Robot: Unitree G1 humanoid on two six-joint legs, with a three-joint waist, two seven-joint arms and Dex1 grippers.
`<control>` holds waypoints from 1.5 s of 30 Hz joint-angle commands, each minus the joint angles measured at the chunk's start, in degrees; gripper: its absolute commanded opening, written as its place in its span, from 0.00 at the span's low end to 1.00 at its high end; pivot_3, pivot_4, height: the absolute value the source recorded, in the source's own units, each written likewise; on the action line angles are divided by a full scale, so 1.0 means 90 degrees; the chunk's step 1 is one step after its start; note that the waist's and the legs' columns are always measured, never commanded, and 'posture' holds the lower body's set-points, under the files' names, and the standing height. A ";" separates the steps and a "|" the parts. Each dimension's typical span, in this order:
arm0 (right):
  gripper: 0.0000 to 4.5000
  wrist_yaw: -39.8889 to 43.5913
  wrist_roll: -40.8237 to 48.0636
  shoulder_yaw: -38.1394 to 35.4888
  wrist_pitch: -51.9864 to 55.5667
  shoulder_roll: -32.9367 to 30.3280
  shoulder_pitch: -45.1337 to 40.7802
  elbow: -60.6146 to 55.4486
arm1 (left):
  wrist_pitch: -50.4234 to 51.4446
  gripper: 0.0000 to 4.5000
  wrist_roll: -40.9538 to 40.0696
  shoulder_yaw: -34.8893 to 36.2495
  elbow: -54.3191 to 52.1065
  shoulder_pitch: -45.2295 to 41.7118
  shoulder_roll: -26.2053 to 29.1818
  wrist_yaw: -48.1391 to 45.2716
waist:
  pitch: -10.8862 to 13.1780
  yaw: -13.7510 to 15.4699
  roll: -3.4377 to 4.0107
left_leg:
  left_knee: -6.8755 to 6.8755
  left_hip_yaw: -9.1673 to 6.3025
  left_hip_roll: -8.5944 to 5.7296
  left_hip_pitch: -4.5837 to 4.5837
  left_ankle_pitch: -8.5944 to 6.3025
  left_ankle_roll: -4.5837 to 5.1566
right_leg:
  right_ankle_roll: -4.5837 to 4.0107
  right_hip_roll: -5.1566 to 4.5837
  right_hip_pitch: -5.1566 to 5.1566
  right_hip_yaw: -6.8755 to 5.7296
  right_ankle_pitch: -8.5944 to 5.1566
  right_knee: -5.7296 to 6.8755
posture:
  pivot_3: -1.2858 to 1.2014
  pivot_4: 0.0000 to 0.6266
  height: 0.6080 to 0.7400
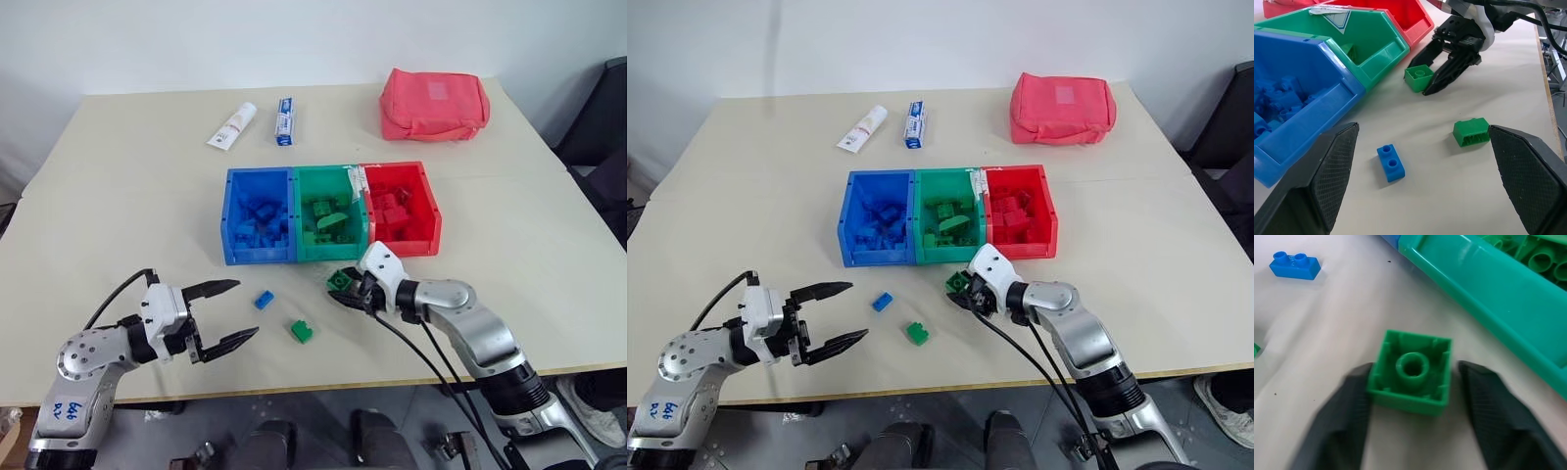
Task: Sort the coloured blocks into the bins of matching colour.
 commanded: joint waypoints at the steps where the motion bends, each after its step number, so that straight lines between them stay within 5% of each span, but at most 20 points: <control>1: 0.33 0.0253 0.0190 -0.0087 -0.0091 -0.0034 -0.0039 -0.0274 | -0.0043 1.00 -0.0160 0.0165 -0.0267 0.0035 -0.0095 0.0161 | 0.0000 0.0001 0.0000 | -0.0001 0.0000 0.0000 0.0000 0.0000 0.0000 | 0.0000 0.0000 -0.0001 0.0000 0.0000 0.0000 | 0.52 0.24 1.00; 12: 0.33 -0.0750 0.0366 -0.1104 0.0191 0.0743 -0.2227 0.0922 | 0.0133 1.00 -0.0350 0.0503 -0.0323 0.0041 -0.0380 0.0774 | 0.0001 -0.0043 0.0001 | -0.0008 0.0001 0.0003 -0.0002 0.0002 -0.0004 | -0.0001 0.0005 -0.0011 0.0002 0.0000 0.0004 | 0.52 0.24 1.00; 21: 0.99 0.0049 0.0404 -0.1118 -0.0602 0.0372 -0.2304 0.1250 | 0.0475 1.00 -0.0539 0.0675 -0.0191 -0.0008 -0.0198 0.0734 | 0.0001 -0.0044 0.0001 | -0.0012 0.0006 -0.0005 -0.0027 -0.0001 0.0003 | -0.0001 0.0002 -0.0040 0.0003 0.0000 0.0005 | 0.52 0.24 1.00; 28: 0.99 0.2526 0.1872 -0.1904 -0.1920 -0.0413 -0.0741 0.0361 | 0.0139 1.00 -0.0269 0.0818 0.0745 -0.0268 0.0362 0.0017 | 0.0001 -0.0006 0.0001 | -0.0010 0.0007 0.0000 -0.0030 -0.0001 0.0002 | -0.0001 0.0003 -0.0037 0.0002 0.0000 -0.0001 | 0.52 0.24 1.00; 34: 0.99 0.4040 0.1946 -0.2210 -0.2755 -0.1712 0.0890 0.0129 | -0.0277 1.00 -0.0074 0.0981 0.1746 -0.0241 0.1215 -0.1048 | 0.0001 -0.0002 0.0001 | -0.0006 0.0008 0.0002 -0.0028 -0.0003 0.0004 | 0.0000 0.0000 -0.0031 0.0000 0.0000 -0.0002 | 0.52 0.24 1.00; 38: 0.99 0.4078 0.1877 -0.2430 -0.3237 -0.1965 0.1564 0.0143 | -0.0986 1.00 0.0110 0.0801 0.1938 -0.0241 0.1537 -0.1802 | 0.0002 -0.0026 0.0003 | -0.0007 0.0018 0.0005 -0.0019 -0.0002 0.0003 | 0.0000 -0.0001 -0.0028 0.0007 0.0000 0.0000 | 0.52 0.24 1.00; 45: 0.99 0.3865 0.2135 -0.2445 -0.3133 -0.1904 0.2213 -0.0542 | 0.0407 1.00 0.0216 -0.0942 -0.0277 -0.1184 0.1412 -0.1628 | 0.0005 0.0110 0.0005 | 0.0005 -0.0016 -0.0001 0.0000 -0.0006 0.0008 | 0.0003 -0.0015 0.0022 0.0006 0.0002 -0.0012 | 0.52 0.24 1.00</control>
